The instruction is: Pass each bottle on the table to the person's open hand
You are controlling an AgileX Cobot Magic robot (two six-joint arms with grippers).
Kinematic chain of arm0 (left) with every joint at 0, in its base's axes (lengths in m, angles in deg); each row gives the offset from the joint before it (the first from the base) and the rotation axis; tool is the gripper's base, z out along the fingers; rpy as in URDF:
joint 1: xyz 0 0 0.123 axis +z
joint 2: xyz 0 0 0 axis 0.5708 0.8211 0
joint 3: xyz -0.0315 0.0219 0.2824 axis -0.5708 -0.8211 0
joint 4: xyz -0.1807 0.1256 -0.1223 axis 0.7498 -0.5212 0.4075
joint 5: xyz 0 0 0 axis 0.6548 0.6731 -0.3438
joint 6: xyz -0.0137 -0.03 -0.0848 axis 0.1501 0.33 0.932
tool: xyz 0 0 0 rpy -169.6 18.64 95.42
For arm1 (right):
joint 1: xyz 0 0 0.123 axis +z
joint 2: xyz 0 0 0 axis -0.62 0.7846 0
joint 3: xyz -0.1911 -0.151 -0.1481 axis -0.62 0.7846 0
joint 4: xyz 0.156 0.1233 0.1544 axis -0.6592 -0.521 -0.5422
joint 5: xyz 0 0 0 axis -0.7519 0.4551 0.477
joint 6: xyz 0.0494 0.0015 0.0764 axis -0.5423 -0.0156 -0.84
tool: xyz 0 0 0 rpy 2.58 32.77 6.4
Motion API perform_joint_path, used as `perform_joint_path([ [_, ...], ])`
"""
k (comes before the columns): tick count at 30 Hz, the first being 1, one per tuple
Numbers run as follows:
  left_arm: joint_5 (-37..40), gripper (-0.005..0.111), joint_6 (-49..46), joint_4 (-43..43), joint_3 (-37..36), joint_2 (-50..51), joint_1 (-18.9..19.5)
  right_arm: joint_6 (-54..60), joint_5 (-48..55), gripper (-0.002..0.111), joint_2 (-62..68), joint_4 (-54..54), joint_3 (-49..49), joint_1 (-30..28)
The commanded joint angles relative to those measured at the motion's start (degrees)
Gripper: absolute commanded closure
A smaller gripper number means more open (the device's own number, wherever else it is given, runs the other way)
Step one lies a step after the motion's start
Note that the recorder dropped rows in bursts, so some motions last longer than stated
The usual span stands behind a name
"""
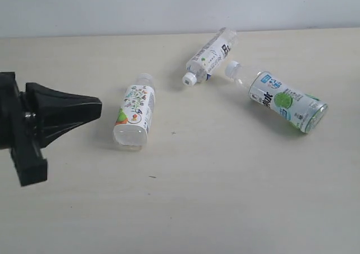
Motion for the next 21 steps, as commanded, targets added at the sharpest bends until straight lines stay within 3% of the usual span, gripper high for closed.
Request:
perform_joint_path([
  [1,5.74,0.107,3.58,1.37,-4.52,-10.13,-0.14,-0.02,-0.22,0.107,-0.36,0.23,0.26,-0.27],
  [6,21.94,0.107,9.92,-3.10,-6.62,-18.76,-0.14,-0.02,-0.22,0.107,-0.36,0.13,0.26,-0.27],
  [8,25.93,0.107,4.81,0.74,-6.62,-18.91,-0.14,-0.02,-0.22,0.107,-0.36,0.13,0.26,-0.27],
  [10,23.36,0.107,-3.01,1.37,-5.69,-18.92,-0.04,-0.02,-0.22,0.107,-0.36,0.13,0.26,-0.27],
  [12,13.92,0.107,-3.05,1.37,-2.74,-18.92,-0.04,-0.02,-0.22,0.107,-0.36,0.13,0.26,-0.27],
  [15,-7.94,0.107,4.62,1.37,3.71,-18.92,-0.04,-0.02,-0.22,0.107,-0.36,0.13,0.26,-0.27],
  [19,-18.22,0.107,9.88,1.37,7.80,-18.81,-0.04,-0.02,-0.22,0.107,-0.36,0.13,0.26,-0.27],
  [21,-28.57,0.107,11.90,1.37,9.73,-18.81,-0.04,-0.02,-0.22,0.107,-0.36,0.13,0.26,-0.27],
])
